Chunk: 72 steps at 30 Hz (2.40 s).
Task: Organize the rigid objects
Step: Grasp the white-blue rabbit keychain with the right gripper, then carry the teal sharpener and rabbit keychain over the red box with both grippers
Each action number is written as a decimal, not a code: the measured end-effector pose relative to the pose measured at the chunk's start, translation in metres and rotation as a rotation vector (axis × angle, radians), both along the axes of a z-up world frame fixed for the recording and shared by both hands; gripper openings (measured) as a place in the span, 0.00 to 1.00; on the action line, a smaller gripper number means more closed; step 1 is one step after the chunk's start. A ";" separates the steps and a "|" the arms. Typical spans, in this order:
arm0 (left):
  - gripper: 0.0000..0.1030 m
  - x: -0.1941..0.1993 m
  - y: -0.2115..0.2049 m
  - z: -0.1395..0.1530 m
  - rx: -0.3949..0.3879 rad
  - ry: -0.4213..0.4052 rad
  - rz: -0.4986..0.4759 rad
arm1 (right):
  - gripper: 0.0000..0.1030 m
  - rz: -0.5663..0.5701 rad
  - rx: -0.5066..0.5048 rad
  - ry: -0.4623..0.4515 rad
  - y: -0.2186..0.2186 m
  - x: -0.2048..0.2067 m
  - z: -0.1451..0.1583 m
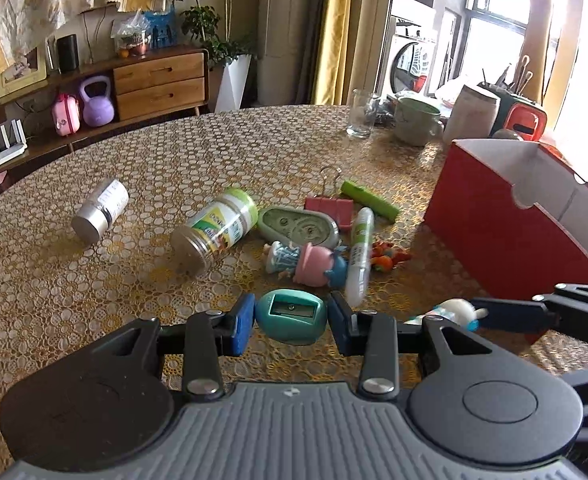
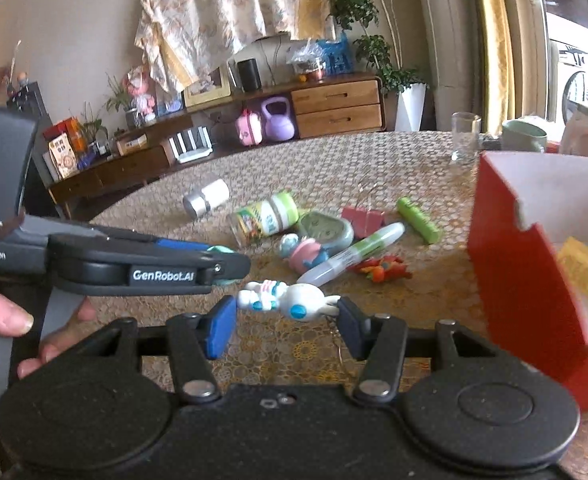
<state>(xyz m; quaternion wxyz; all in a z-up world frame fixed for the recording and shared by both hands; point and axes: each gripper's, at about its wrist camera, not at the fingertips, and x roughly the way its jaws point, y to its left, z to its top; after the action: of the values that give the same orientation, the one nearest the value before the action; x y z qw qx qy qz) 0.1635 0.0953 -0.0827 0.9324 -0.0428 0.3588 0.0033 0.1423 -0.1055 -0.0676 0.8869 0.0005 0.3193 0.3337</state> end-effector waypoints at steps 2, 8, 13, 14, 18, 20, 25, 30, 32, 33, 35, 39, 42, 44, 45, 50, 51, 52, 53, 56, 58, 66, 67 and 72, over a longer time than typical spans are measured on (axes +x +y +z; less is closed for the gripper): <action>0.38 -0.002 -0.005 0.008 -0.001 0.000 -0.008 | 0.52 -0.008 -0.004 -0.010 -0.009 0.000 0.010; 0.38 -0.007 -0.028 0.034 0.003 -0.012 -0.051 | 0.52 -0.042 -0.007 -0.017 -0.035 0.004 0.039; 0.38 -0.007 -0.052 0.055 0.008 -0.020 -0.101 | 0.52 -0.064 -0.016 -0.048 -0.054 0.007 0.061; 0.38 -0.007 -0.058 0.060 0.013 -0.024 -0.114 | 0.52 -0.069 -0.014 -0.050 -0.059 0.008 0.065; 0.38 -0.002 -0.081 0.074 0.028 -0.038 -0.163 | 0.52 -0.093 -0.002 -0.037 -0.076 0.015 0.076; 0.38 0.001 -0.092 0.079 0.031 -0.041 -0.189 | 0.52 -0.109 0.001 -0.025 -0.084 0.019 0.081; 0.38 0.012 -0.126 0.094 0.064 -0.058 -0.251 | 0.52 -0.150 0.002 -0.015 -0.110 0.033 0.090; 0.38 0.027 -0.159 0.098 0.077 -0.052 -0.306 | 0.52 -0.200 -0.010 -0.017 -0.135 0.050 0.093; 0.38 0.035 -0.171 0.097 0.080 -0.038 -0.319 | 0.52 -0.219 -0.020 -0.020 -0.145 0.056 0.092; 0.38 0.038 -0.176 0.095 0.081 -0.032 -0.326 | 0.52 -0.231 -0.025 -0.021 -0.150 0.060 0.092; 0.38 0.046 -0.189 0.091 0.098 -0.021 -0.337 | 0.52 -0.251 -0.035 -0.018 -0.159 0.067 0.090; 0.38 0.059 -0.213 0.081 0.126 0.002 -0.359 | 0.52 -0.287 -0.057 -0.011 -0.174 0.081 0.081; 0.38 0.070 -0.230 0.074 0.143 0.017 -0.367 | 0.52 -0.311 -0.071 0.001 -0.185 0.091 0.072; 0.38 0.080 -0.240 0.068 0.145 0.037 -0.369 | 0.52 -0.324 -0.078 0.011 -0.193 0.098 0.067; 0.38 0.084 -0.245 0.066 0.146 0.048 -0.372 | 0.52 -0.330 -0.083 0.016 -0.198 0.101 0.064; 0.38 0.104 -0.265 0.051 0.158 0.097 -0.375 | 0.52 -0.352 -0.106 0.057 -0.211 0.120 0.048; 0.38 0.108 -0.268 0.048 0.158 0.107 -0.373 | 0.52 -0.354 -0.109 0.065 -0.214 0.125 0.046; 0.38 0.112 -0.271 0.045 0.158 0.118 -0.371 | 0.52 -0.359 -0.115 0.074 -0.216 0.129 0.042; 0.38 0.117 -0.275 0.042 0.161 0.128 -0.371 | 0.52 -0.363 -0.121 0.081 -0.219 0.134 0.039; 0.38 0.129 -0.283 0.033 0.168 0.158 -0.368 | 0.52 -0.366 -0.143 0.100 -0.222 0.145 0.029; 0.38 0.138 -0.289 0.026 0.163 0.188 -0.369 | 0.52 -0.369 -0.156 0.115 -0.225 0.155 0.022; 0.38 0.169 -0.305 0.002 0.195 0.282 -0.367 | 0.52 -0.352 -0.208 0.203 -0.224 0.192 -0.006; 0.38 0.172 -0.306 -0.001 0.199 0.295 -0.368 | 0.52 -0.344 -0.210 0.216 -0.223 0.195 -0.008; 0.38 0.187 -0.310 -0.013 0.188 0.374 -0.372 | 0.52 -0.330 -0.252 0.263 -0.217 0.203 -0.017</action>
<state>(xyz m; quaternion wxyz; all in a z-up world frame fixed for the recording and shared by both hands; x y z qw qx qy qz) 0.3508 -0.2151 -0.0959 0.8345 0.1119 0.5244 -0.1270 0.3450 -0.3226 -0.0851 0.8733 -0.0145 0.4666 0.1392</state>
